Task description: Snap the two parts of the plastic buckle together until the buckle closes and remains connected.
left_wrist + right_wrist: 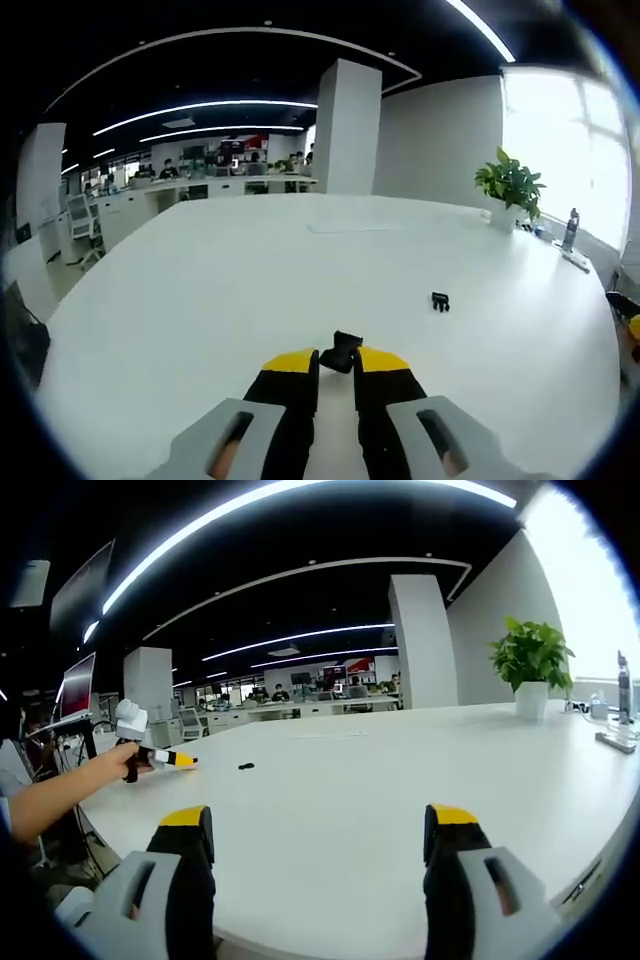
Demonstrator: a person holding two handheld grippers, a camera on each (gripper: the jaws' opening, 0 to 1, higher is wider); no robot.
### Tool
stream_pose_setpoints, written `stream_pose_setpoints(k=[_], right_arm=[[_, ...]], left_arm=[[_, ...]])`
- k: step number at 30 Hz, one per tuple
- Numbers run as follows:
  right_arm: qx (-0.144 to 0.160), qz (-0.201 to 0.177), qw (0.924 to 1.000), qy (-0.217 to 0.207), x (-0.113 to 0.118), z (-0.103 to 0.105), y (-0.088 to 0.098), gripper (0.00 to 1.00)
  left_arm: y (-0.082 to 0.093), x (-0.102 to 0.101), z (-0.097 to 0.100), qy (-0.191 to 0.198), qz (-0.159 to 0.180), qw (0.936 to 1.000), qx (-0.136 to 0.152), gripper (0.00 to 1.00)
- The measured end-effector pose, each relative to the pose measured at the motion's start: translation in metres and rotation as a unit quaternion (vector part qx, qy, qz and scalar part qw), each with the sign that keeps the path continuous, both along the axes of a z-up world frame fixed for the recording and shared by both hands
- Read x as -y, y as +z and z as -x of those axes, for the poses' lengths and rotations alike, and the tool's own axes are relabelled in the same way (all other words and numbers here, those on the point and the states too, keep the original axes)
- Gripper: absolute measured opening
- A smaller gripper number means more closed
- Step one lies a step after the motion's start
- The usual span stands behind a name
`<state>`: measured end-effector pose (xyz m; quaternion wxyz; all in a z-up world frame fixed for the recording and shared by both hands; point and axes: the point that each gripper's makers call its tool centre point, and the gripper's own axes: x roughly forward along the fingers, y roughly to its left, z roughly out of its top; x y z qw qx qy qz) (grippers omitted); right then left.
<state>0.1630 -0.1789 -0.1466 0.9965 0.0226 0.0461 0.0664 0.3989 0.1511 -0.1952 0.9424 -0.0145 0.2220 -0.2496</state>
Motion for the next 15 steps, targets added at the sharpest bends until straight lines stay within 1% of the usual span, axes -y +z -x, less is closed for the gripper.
stream_pose_setpoints(k=[3, 12, 15], right_arm=[[-0.001, 0.000, 1.0000, 0.002, 0.000, 0.000, -0.001, 0.87], [-0.001, 0.001, 1.0000, 0.000, 0.001, -0.001, 0.000, 0.87], [0.000, 0.002, 1.0000, 0.003, -0.001, -0.001, 0.001, 0.87]], left_arm=[[0.003, 0.003, -0.001, -0.013, 0.005, 0.9999, 0.002, 0.13], [0.003, 0.016, 0.006, -0.057, -0.001, 0.9983, -0.002, 0.13], [0.003, 0.024, 0.012, -0.075, 0.011, 0.9971, -0.007, 0.13]])
